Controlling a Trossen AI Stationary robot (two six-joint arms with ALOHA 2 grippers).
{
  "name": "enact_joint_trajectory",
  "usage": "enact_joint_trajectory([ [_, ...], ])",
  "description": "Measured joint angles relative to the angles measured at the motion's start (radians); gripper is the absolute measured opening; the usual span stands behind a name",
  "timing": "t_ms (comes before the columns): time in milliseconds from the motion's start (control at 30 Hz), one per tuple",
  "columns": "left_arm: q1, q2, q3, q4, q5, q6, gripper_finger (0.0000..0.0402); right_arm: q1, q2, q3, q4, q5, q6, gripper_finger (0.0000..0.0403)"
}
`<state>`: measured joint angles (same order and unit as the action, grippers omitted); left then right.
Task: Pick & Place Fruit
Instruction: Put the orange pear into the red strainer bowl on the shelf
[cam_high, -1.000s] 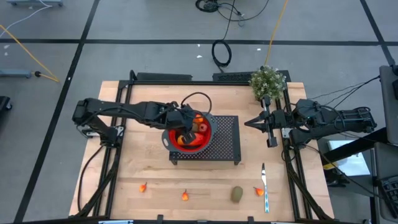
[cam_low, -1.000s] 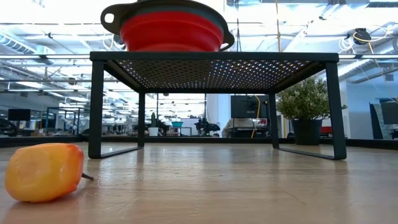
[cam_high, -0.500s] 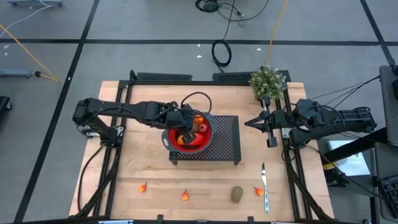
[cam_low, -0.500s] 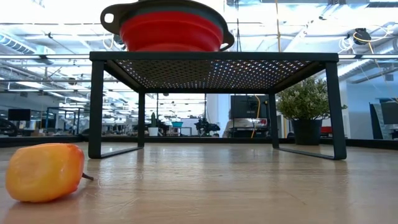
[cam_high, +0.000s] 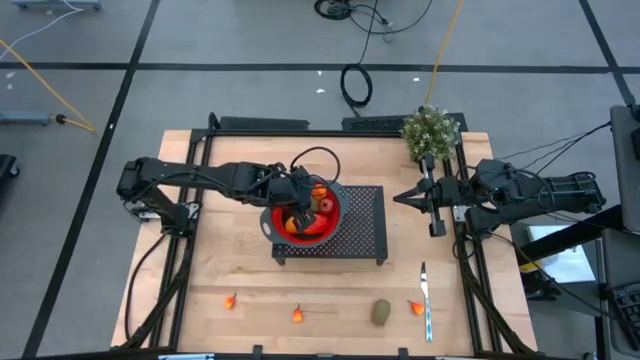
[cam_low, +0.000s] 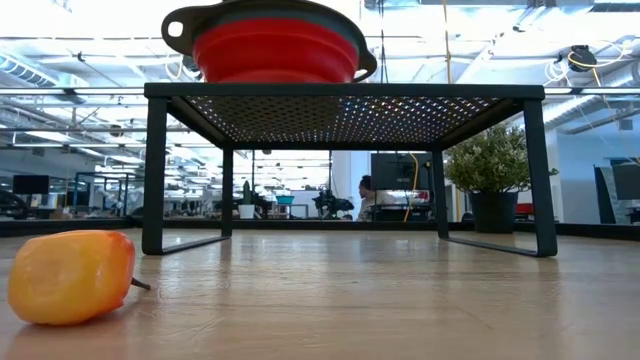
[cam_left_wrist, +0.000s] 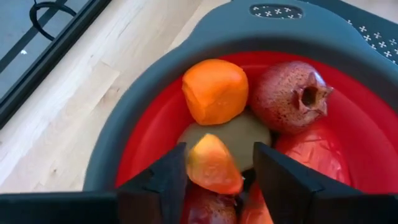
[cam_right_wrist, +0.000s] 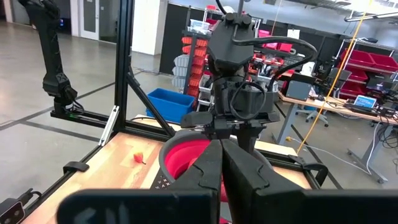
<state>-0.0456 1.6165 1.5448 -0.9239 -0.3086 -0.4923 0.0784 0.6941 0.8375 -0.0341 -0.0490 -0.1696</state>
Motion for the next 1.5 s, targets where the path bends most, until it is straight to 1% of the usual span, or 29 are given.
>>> enact_joint_trajectory([
  [167, 0.015, -0.026, 0.01, -0.006, 0.013, -0.02, 0.0214, 0.0, 0.0, 0.0, 0.0, 0.0, 0.0, 0.0004],
  [333, 0.012, -0.08, 0.097, -0.025, 0.038, -0.109, 0.0212, 0.0, 0.0, 0.0, 0.0, 0.0, 0.0, 0.0004],
  [433, -0.023, -0.105, 0.131, -0.049, 0.047, -0.122, 0.0197, 0.0, 0.0, 0.0, 0.002, 0.0, 0.0, 0.0004],
  [567, -0.08, -0.144, 0.137, -0.088, 0.05, -0.183, 0.0168, 0.0, 0.0, 0.0, 0.0, 0.0, 0.0, 0.0004],
  [733, -0.168, -0.178, 0.137, -0.192, 0.05, -0.316, 0.0127, 0.0, 0.0, 0.0, 0.0, 0.0, 0.0, 0.0004],
  [933, -0.288, -0.18, 0.137, -0.326, 0.051, -0.483, 0.0084, 0.0, 0.0, 0.0, 0.0, 0.0, 0.0, 0.0004],
  [1067, -0.372, -0.18, 0.137, -0.355, 0.088, -0.582, 0.0056, 0.0, 0.0, 0.0, 0.0, 0.0, 0.0, 0.0004],
  [1267, -0.501, -0.179, 0.137, -0.36, 0.091, -0.731, 0.001, 0.0, 0.0, 0.0, -0.001, -0.001, 0.0, 0.0004],
  [1367, -0.565, -0.179, 0.137, -0.36, 0.079, -0.806, 0.0005, 0.0, 0.0, 0.0, -0.001, 0.0, 0.0, 0.0004],
  [1500, -0.648, -0.179, 0.121, -0.357, 0.021, -0.919, 0.001, 0.0, 0.0, 0.0, -0.002, -0.001, 0.0, 0.0004],
])
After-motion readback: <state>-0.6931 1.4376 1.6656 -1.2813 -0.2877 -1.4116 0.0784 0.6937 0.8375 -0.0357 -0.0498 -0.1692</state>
